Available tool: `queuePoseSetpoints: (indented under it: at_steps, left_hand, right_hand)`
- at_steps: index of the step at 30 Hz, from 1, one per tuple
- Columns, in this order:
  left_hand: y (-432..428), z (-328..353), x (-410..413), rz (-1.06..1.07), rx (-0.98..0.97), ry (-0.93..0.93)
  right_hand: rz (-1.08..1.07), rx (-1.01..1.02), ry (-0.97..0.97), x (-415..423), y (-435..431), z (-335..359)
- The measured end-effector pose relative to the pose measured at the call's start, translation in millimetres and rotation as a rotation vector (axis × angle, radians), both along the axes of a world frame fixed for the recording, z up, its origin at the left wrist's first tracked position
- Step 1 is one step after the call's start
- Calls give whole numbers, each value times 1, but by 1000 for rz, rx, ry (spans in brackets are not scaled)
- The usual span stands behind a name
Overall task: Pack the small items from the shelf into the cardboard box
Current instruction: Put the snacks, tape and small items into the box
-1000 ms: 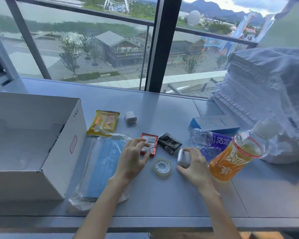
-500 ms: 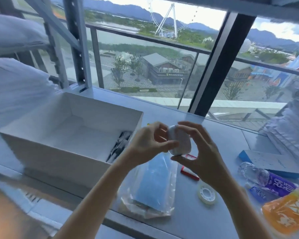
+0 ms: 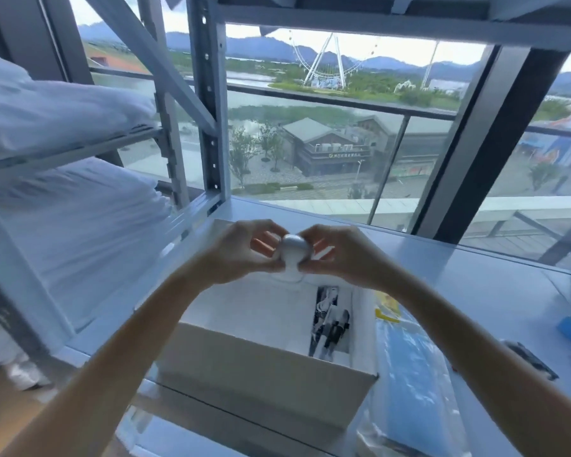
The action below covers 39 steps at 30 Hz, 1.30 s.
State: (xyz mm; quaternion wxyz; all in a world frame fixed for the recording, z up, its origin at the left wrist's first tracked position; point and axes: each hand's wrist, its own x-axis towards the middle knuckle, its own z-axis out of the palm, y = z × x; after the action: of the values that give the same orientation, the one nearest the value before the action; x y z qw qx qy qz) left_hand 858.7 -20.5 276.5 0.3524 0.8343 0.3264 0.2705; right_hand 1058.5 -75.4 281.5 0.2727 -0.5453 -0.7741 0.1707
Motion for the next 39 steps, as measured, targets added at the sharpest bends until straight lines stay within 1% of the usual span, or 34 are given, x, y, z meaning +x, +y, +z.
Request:
queuePoseSetpoints:
  at_steps: [4, 7, 9, 11, 13, 15, 18, 19, 22, 26, 28, 29, 31, 33, 36, 39]
  left_hand:
    - [46, -8, -25, -25, 168, 218]
    - [83, -14, -44, 69, 378, 332]
    - [101, -20, -51, 133, 458, 363]
    - [113, -28, -52, 132, 459, 386]
    - [119, -37, -49, 103, 398, 415]
    - [124, -45, -44, 75, 348, 422]
    - [129, -53, -38, 89, 374, 392]
    - [130, -55, -37, 101, 387, 381]
    - [131, -58, -37, 101, 402, 372]
    - [132, -59, -38, 103, 410, 385]
    - [132, -60, -38, 101, 410, 384]
    - [133, -60, -38, 98, 406, 377]
    - [133, -61, -39, 97, 398, 359]
    - [134, -63, -39, 96, 395, 346]
    - [137, -65, -40, 93, 394, 328]
    - [140, -66, -40, 94, 417, 347]
  right_hand:
    - [-57, -30, -148, -28, 42, -16]
    - [-132, -69, -272, -43, 65, -31]
    - [-176, -115, -361, -50, 74, -42]
    - [-219, -139, -466, -57, 84, -53]
    - [-222, -123, -558, -64, 92, -63]
    - [-177, -79, -673, -69, 99, -72]
    - [-106, 3, -823, -76, 107, -89]
    - [-102, 23, -834, -78, 109, -94]
    - [-103, 77, -785, -79, 114, -104]
    - [-62, 175, -808, -81, 108, -100]
    - [-115, 219, -820, -81, 105, -100]
    - [-124, 176, -770, -81, 107, -100]
    - [-154, 36, -608, -77, 111, -101]
    - [-173, -37, -515, -75, 112, -104]
    - [-128, -77, -451, -78, 110, -102]
    - [-65, -98, -458, -71, 102, -83]
